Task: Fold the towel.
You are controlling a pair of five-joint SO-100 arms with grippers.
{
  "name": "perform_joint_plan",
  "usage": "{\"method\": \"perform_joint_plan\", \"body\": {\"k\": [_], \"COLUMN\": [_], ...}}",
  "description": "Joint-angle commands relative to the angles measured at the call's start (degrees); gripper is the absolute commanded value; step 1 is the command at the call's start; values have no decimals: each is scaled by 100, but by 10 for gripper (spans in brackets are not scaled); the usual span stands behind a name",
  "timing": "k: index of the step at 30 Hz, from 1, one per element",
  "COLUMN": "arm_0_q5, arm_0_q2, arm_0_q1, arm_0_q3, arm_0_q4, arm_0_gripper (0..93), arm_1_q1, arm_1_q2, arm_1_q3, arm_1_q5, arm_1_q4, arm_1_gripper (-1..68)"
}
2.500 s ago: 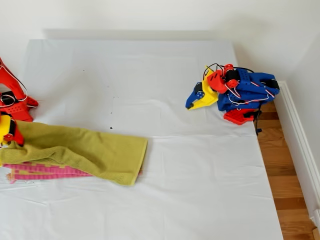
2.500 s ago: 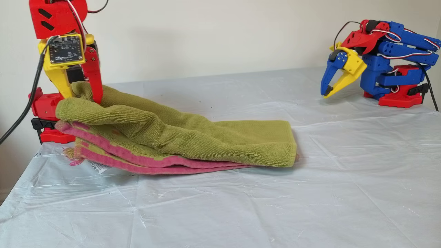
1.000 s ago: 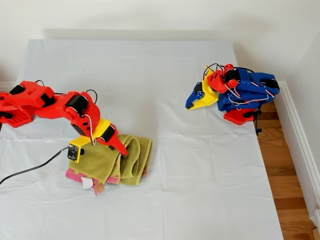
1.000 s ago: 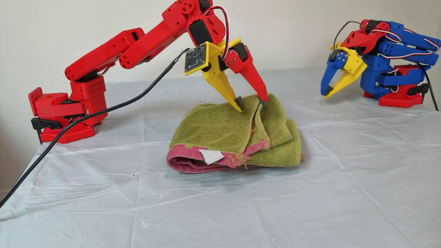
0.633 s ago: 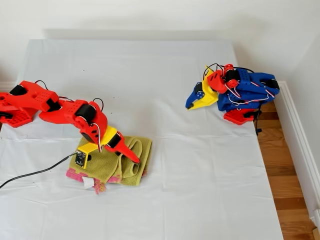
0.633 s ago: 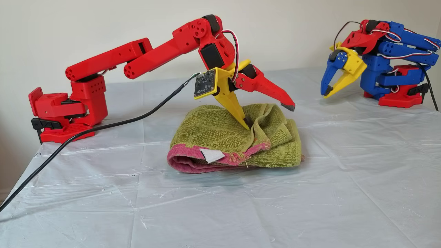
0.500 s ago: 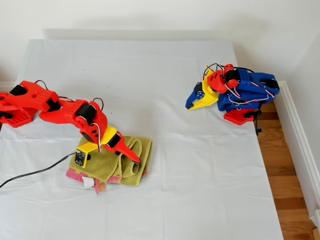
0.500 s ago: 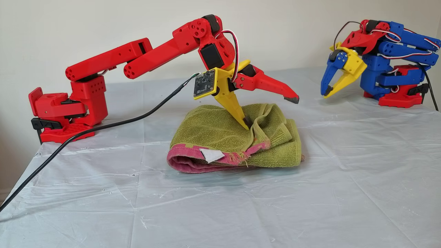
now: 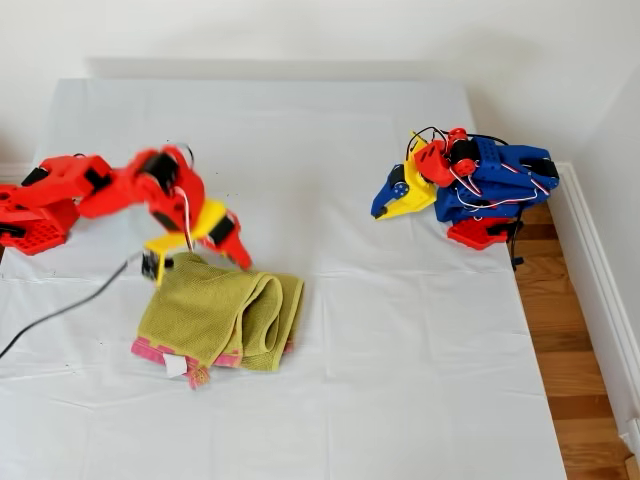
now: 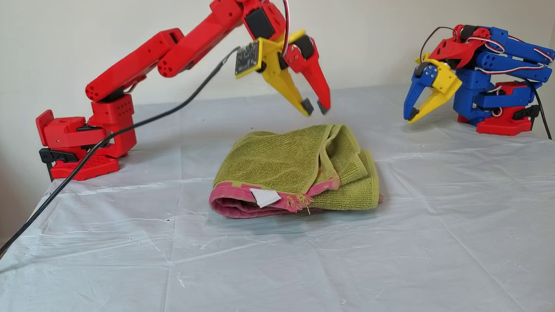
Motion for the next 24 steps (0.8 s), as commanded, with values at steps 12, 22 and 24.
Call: {"method": "perform_joint_plan", "body": {"k": [12, 22, 24], "arm_0_q5": [967, 1485, 1239], "arm_0_q2": [4043, 6495, 6530], "arm_0_q1": [-1951, -2979, -3041], "arm_0_q3": [4412, 10600, 11180], "arm_0_q4": [308, -1784, -2074], "arm_0_gripper": [14, 15, 15], "arm_1_q1": [26, 26, 26], "arm_1_q2": [466, 466, 466], "arm_1_q3": [35, 35, 35], "arm_1_q5": [26, 26, 26], "arm_1_q4": [-9, -9, -9], "arm_1_gripper": [1, 1, 1]}}
